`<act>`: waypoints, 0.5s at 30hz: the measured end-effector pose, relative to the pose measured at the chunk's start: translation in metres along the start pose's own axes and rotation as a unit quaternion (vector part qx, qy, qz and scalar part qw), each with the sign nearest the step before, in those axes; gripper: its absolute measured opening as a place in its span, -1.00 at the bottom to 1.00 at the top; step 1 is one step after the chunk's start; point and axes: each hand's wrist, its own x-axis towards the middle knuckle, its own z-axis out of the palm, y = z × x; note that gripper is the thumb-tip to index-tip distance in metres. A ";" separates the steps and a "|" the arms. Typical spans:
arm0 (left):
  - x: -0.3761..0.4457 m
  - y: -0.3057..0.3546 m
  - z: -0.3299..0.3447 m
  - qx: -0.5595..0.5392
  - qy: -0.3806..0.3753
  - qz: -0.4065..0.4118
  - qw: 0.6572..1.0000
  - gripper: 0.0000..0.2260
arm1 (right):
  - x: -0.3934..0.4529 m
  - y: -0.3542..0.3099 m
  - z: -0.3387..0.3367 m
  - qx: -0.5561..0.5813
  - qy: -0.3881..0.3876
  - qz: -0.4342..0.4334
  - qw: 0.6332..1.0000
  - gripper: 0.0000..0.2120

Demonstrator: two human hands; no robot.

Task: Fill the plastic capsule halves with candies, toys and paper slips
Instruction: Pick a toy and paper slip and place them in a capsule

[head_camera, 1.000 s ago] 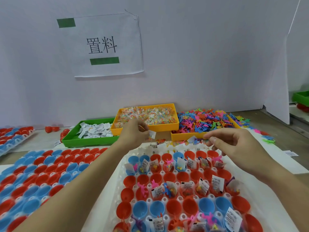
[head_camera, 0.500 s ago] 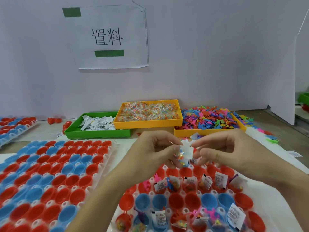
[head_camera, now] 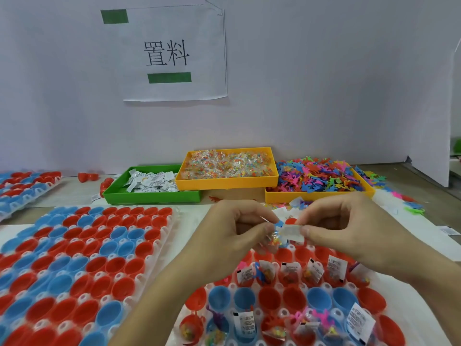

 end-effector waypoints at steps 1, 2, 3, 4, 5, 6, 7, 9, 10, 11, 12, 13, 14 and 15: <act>-0.001 -0.002 -0.006 0.011 0.011 -0.003 1.000 -0.91 | 0.000 0.001 -0.001 -0.016 0.014 0.000 1.000 -0.87; -0.002 -0.003 -0.013 0.026 0.021 -0.008 0.999 -0.91 | 0.000 0.002 -0.003 -0.031 0.026 0.001 0.999 -0.84; -0.004 -0.004 -0.021 0.048 0.026 -0.013 0.998 -0.90 | 0.000 0.003 -0.004 -0.041 0.035 0.003 0.999 -0.84; -0.006 -0.006 -0.030 0.074 0.021 -0.018 0.997 -0.90 | 0.000 0.003 -0.005 -0.043 0.040 0.004 0.998 -0.85; -0.009 -0.007 -0.037 0.100 0.010 -0.024 0.995 -0.89 | 0.000 0.004 -0.006 -0.042 0.040 0.007 0.998 -0.86; -0.011 -0.008 -0.043 0.121 0.000 -0.031 0.992 -0.88 | 0.000 0.005 -0.007 -0.038 0.039 0.013 0.998 -0.87; -0.013 -0.010 -0.048 0.139 -0.001 -0.038 0.990 -0.87 | 0.000 0.006 -0.007 -0.033 0.035 0.021 0.999 -0.87; -0.015 -0.012 -0.054 0.152 0.014 -0.051 0.987 -0.86 | 0.000 0.007 -0.007 -0.022 0.025 0.036 0.999 -0.85; -0.015 -0.013 -0.056 0.145 0.020 -0.058 0.987 -0.87 | 0.001 0.007 -0.007 -0.020 0.022 0.040 0.999 -0.83; -0.015 -0.014 -0.058 0.137 0.019 -0.066 0.988 -0.87 | 0.001 0.008 -0.006 -0.022 0.022 0.040 0.999 -0.81; -0.016 -0.014 -0.059 0.130 0.010 -0.075 0.989 -0.88 | 0.001 0.008 -0.006 -0.025 0.025 0.039 0.999 -0.80; -0.016 -0.014 -0.060 0.126 -0.004 -0.084 0.988 -0.88 | 0.001 0.008 -0.006 -0.029 0.028 0.037 0.998 -0.79; -0.017 -0.014 -0.062 0.124 -0.021 -0.095 0.988 -0.88 | 0.001 0.008 -0.006 -0.035 0.031 0.034 0.998 -0.79; -0.018 -0.013 -0.063 0.121 -0.035 -0.103 0.987 -0.88 | 0.001 0.008 -0.005 -0.041 0.034 0.031 0.998 -0.79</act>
